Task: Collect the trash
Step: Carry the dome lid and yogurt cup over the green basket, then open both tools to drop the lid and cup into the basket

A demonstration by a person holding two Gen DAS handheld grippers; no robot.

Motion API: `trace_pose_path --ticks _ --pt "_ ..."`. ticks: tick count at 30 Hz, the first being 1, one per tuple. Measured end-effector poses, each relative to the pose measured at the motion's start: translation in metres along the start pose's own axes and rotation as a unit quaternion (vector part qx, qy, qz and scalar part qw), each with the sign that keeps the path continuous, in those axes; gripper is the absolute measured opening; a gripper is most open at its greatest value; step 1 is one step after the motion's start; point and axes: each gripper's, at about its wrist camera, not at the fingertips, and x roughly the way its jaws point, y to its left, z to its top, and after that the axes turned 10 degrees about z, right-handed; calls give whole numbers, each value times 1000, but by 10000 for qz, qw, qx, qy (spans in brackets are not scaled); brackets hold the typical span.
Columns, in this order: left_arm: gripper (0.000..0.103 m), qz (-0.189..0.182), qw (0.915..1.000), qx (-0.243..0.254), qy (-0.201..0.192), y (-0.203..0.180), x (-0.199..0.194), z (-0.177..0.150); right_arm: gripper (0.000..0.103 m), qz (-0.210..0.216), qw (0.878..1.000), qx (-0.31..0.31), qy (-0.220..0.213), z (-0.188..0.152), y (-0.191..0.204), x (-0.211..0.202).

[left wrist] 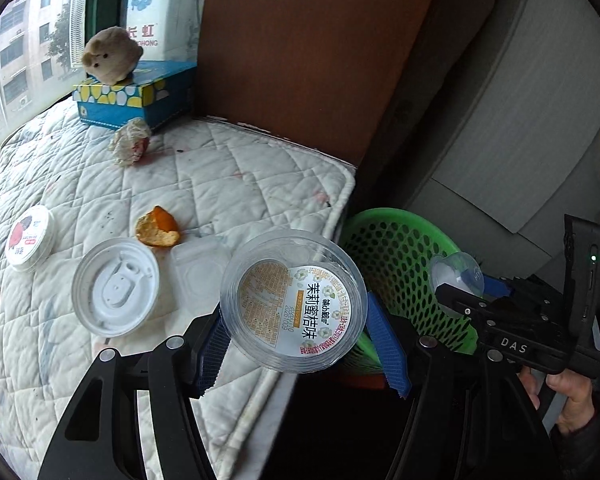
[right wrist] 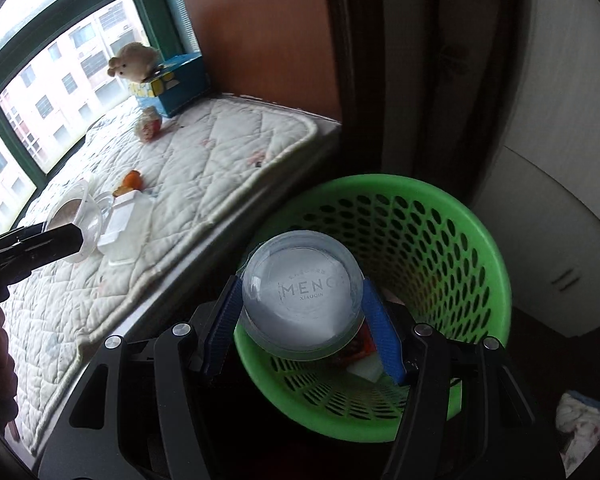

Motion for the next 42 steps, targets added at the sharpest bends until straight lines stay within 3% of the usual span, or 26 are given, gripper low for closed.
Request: trace_pose_path --ticks 9,12,14,40,41,42 --pt "63 -170 9993 294 148 -44 21 10 62 -297 9989 371 6 -7 -39 -7" --pt "63 -219 9990 347 201 -54 28 13 62 -293 9984 493 -23 -9 -49 -10" --pt "63 -252 9987 381 231 -60 32 13 70 -305 9980 545 -57 -10 -54 -13" --pt "63 -630 9925 813 665 -135 80 8 70 -235 9917 1189 -439 -30 -94 -53" --pt "64 -640 9923 813 681 -136 81 8 70 -235 9915 1199 -447 -31 -95 -53" --pt "71 -649 9922 795 708 -136 83 8 70 -237 9914 1207 -453 -31 -95 -54"
